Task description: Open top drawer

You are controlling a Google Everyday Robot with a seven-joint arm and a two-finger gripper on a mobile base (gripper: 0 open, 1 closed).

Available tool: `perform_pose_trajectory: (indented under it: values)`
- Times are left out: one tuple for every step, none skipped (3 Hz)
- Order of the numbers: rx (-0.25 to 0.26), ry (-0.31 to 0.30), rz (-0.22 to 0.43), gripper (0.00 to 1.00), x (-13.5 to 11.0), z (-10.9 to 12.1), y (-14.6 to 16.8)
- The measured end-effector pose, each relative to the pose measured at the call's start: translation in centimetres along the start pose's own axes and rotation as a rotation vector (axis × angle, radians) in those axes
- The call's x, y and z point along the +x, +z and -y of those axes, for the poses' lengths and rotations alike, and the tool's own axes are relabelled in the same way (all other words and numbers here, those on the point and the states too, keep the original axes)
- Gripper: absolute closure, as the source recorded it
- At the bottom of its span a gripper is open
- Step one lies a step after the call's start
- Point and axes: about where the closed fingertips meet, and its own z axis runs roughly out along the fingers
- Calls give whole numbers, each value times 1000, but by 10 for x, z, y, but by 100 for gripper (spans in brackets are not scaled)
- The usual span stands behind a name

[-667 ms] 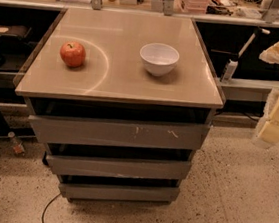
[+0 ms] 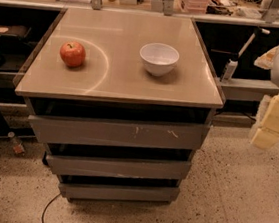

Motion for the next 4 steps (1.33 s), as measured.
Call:
perform_pose_trajectory:
  values:
    - [-49,30,-8,0,-6,-19,50]
    - [-123,60,-37,0,-11,-35,124]
    - [-171,73,-49,0,-18,-39,179]
    - [-202,85,-44,0,-26,-36,218]
